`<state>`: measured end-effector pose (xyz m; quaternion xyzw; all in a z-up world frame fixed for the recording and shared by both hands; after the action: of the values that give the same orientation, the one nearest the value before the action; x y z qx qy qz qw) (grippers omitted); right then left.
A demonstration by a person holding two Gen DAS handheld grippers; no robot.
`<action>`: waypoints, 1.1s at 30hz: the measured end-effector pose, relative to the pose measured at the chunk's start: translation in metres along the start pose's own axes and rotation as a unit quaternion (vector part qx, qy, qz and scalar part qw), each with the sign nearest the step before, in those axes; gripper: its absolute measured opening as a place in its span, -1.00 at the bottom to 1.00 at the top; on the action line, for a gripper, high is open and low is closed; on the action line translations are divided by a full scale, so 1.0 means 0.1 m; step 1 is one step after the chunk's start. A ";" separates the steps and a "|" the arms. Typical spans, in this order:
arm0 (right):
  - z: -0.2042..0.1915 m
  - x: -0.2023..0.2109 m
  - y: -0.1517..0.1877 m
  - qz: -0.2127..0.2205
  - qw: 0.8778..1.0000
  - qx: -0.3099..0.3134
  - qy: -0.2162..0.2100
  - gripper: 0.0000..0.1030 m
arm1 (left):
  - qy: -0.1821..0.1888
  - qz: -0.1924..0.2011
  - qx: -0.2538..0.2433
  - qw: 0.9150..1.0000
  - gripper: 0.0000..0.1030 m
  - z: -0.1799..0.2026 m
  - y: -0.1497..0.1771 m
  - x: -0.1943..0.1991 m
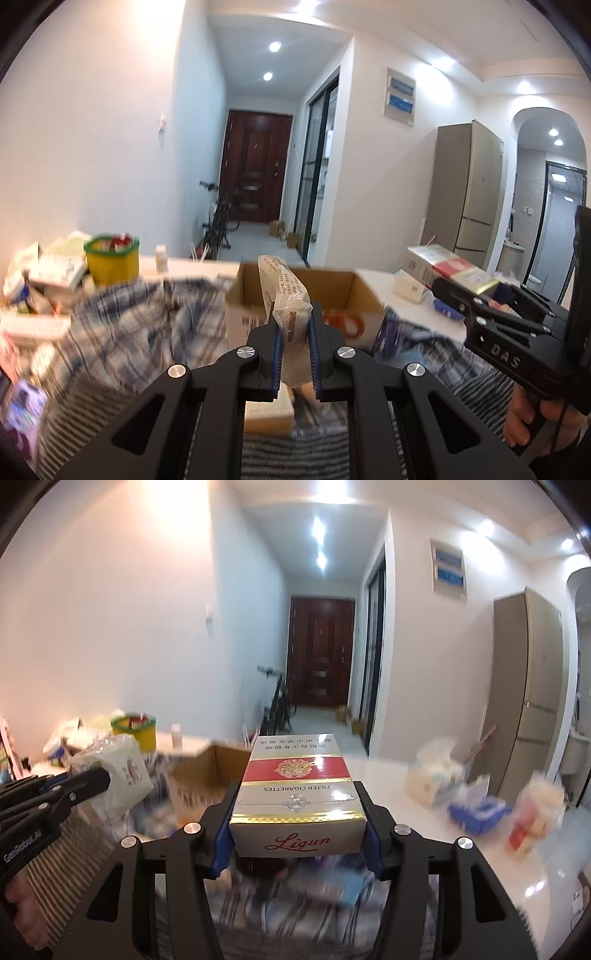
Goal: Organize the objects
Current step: 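Carry the packet over the cardboard box and release it with the left gripper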
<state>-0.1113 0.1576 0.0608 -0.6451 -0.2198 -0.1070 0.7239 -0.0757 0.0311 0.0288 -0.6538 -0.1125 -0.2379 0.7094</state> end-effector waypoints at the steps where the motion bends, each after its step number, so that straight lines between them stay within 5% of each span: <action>1: 0.01 0.05 -0.09 0.014 1.000 -0.001 0.002 0.07 | -0.002 0.007 -0.007 1.000 -0.74 0.02 -0.08 0.04; 11: 0.12 0.13 -1.06 0.124 0.992 -0.038 0.005 0.07 | -0.025 0.141 -0.035 0.989 -0.74 0.15 -1.24 0.23; 19: 0.01 -0.12 -1.39 0.168 0.985 -0.038 0.000 0.07 | 0.005 0.151 0.003 0.988 -0.74 -0.02 -1.54 -0.04; 22: -0.08 -0.29 -1.27 0.153 0.988 -0.031 0.022 0.07 | -0.005 0.144 -0.012 0.989 -0.74 -0.08 -1.42 -0.26; 27: -0.13 -0.70 -1.05 0.079 0.996 -0.042 -0.004 0.07 | 0.045 0.047 0.014 0.998 -0.74 -0.19 -1.23 -0.88; 33: 0.05 -0.89 -1.00 0.072 0.995 -0.065 0.001 0.07 | -0.008 0.030 -0.004 1.000 -0.74 -0.24 -1.09 -1.18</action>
<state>-0.2346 0.1363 0.1096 -0.7045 -0.1649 -0.0695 0.6868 -0.2341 0.0267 0.0656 -0.6615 -0.0978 -0.2114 0.7128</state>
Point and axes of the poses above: each gripper's, at about its wrist camera, not at the fingertips, and x roughly against the way its jaws point, z to its right, y to its underside, the point moved 5 cm from there along -x, roughly the way its jaws point, and after that the axes turned 11 degrees about -z, right-handed, at the moved point
